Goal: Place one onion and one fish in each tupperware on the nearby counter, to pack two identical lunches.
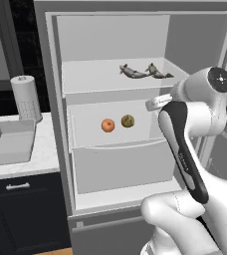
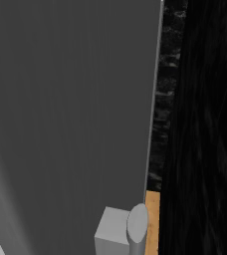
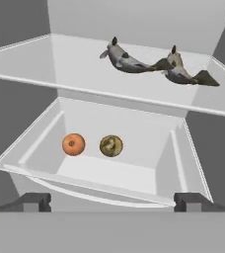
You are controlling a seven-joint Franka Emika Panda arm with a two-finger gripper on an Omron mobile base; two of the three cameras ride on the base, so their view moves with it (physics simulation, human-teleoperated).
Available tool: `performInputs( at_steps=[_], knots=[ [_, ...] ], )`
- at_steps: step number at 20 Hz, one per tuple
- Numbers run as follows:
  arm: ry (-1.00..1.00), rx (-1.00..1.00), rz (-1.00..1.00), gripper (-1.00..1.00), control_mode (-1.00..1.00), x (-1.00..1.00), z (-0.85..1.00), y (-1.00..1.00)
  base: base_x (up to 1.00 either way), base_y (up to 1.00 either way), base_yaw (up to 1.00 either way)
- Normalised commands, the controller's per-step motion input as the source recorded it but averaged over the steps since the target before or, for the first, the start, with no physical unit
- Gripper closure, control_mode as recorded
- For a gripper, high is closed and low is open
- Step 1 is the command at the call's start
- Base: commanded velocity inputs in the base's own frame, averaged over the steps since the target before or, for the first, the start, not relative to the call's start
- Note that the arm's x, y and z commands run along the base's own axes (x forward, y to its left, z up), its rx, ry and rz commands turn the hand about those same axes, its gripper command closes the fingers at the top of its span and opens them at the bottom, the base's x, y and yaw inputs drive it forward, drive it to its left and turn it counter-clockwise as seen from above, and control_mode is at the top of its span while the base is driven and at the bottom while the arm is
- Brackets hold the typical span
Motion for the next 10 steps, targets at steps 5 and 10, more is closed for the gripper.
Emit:
performInputs(
  at_steps=[5, 10],
  knots=[
    [-0.01, -0.08, 0.06, -1.0, -1.0, 0.0, 0.77, 0.0, 0.0, 0.0, 0.0],
    [-0.03, -0.03, 0.02, -1.0, -1.0, 0.13, 0.46, 0.0, 0.0, 0.0, 0.0]
  ],
)
